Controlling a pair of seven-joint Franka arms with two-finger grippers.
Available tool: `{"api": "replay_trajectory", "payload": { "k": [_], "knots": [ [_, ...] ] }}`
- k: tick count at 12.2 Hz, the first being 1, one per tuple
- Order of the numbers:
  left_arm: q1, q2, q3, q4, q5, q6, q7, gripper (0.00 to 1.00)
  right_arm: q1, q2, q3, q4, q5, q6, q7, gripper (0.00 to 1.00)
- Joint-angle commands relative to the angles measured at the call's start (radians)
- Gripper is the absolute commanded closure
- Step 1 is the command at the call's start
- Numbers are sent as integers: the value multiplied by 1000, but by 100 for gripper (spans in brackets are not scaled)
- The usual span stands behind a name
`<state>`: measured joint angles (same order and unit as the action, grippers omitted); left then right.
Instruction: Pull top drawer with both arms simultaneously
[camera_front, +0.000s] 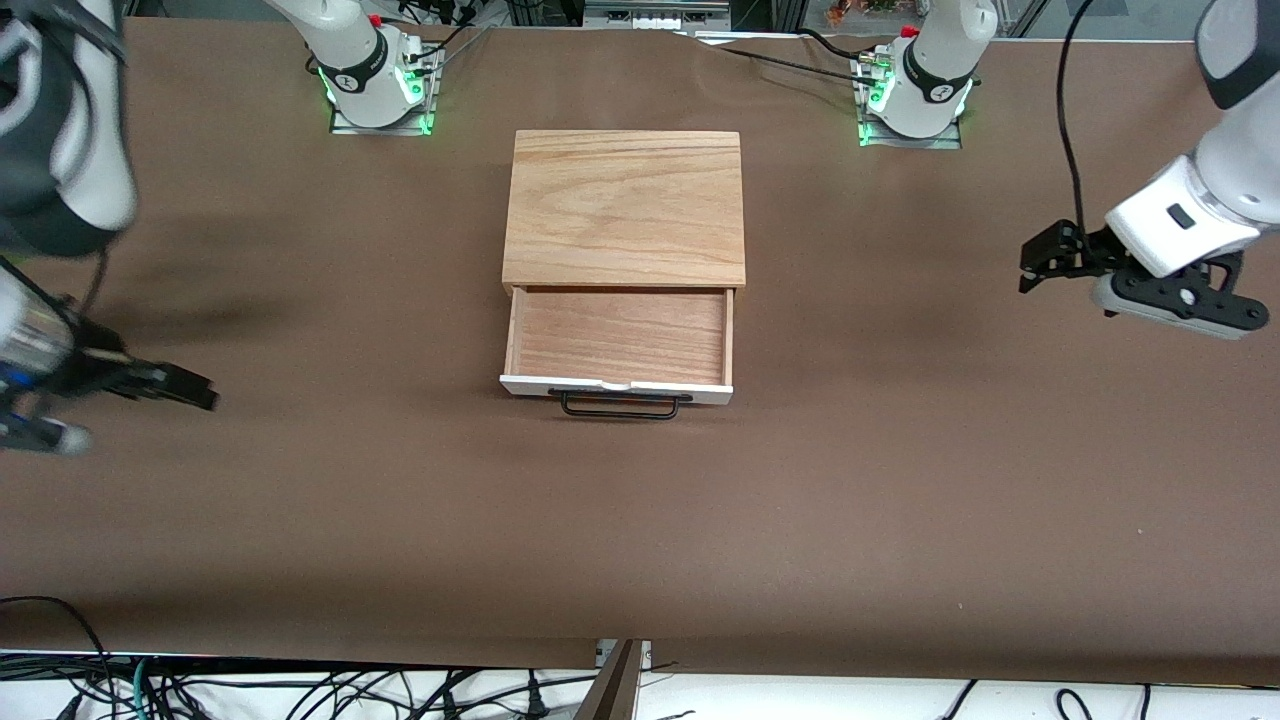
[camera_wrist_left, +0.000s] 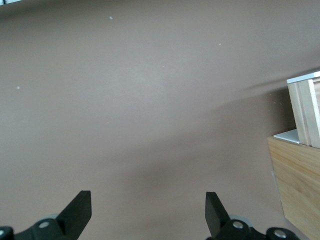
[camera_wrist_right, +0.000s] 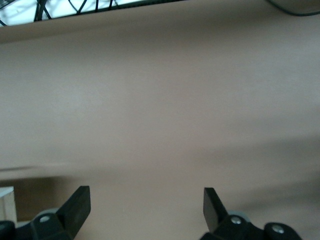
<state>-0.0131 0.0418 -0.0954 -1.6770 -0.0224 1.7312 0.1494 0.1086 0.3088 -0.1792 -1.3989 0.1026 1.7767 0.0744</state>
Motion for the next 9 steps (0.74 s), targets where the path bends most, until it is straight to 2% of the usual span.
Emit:
{"api": "replay_trajectory", "payload": {
  "k": [1, 3, 4, 5, 7, 9],
  "knots": [
    [18, -51, -23, -75, 33, 41, -22, 0, -38, -186, 17, -199, -21, 27, -13, 0],
    [7, -56, -1, -75, 33, 30, -25, 0, -75, -235, 15, -207, -43, 3, -211, 0],
    [-16, -56, 35, -75, 33, 22, -19, 0, -92, -253, 14, -207, -40, -26, -246, 0],
    [-39, -56, 57, -75, 33, 22, -21, 0, -96, -267, 12, -207, -43, -43, -245, 0],
    [-39, -53, 57, -70, 33, 21, -24, 0, -95, -276, 12, -207, -43, -68, -246, 0],
    [-34, -42, 55, -55, 33, 7, -22, 0, -67, -281, 13, -207, -90, -69, -246, 0]
  ]
}}
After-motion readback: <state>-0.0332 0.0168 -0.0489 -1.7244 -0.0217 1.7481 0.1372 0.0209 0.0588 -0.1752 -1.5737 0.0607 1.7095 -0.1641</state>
